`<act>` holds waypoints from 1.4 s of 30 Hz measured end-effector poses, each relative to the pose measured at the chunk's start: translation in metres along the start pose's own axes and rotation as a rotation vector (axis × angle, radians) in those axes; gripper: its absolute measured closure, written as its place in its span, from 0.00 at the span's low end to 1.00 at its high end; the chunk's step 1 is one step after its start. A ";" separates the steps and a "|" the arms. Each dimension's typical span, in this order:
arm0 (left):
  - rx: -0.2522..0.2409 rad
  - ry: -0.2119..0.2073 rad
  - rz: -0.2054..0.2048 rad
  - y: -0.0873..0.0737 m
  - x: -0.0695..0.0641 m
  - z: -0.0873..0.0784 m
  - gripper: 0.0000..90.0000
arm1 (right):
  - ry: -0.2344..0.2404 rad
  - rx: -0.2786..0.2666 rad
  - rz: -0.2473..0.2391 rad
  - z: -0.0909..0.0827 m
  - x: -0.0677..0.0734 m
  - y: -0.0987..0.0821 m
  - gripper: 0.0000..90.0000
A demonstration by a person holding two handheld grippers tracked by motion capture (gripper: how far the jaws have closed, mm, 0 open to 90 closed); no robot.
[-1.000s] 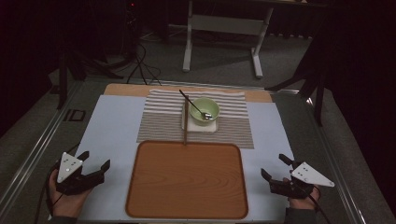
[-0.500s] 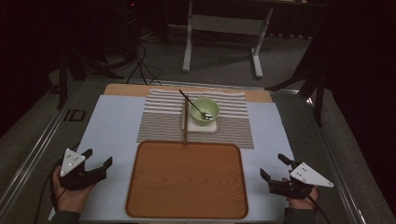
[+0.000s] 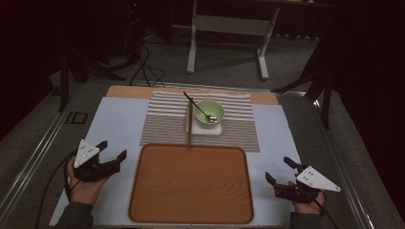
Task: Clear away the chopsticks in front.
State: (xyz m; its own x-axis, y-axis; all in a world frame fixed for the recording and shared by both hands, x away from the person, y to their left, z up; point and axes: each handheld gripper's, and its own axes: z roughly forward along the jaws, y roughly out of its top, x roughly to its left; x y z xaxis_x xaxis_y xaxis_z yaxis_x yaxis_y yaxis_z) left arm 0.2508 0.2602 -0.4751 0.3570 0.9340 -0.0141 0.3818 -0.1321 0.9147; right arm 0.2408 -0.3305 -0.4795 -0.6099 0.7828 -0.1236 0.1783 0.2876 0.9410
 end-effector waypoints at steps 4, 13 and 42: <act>-0.009 -0.015 0.013 0.011 -0.006 0.012 0.27 | -0.004 -0.003 0.002 0.000 -0.001 0.000 0.15; -0.007 -0.029 0.044 0.032 -0.011 0.035 0.29 | 0.002 -0.008 0.001 0.000 0.000 -0.001 0.15; 0.026 -0.072 0.078 0.064 -0.041 0.118 0.35 | -0.001 -0.021 0.000 -0.001 0.000 -0.001 0.15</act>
State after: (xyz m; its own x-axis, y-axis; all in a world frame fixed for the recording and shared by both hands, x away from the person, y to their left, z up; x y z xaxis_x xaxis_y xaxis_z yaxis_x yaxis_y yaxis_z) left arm 0.3615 0.1743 -0.4639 0.4467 0.8943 0.0263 0.3719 -0.2124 0.9037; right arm 0.2402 -0.3311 -0.4803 -0.6094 0.7831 -0.1243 0.1617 0.2762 0.9474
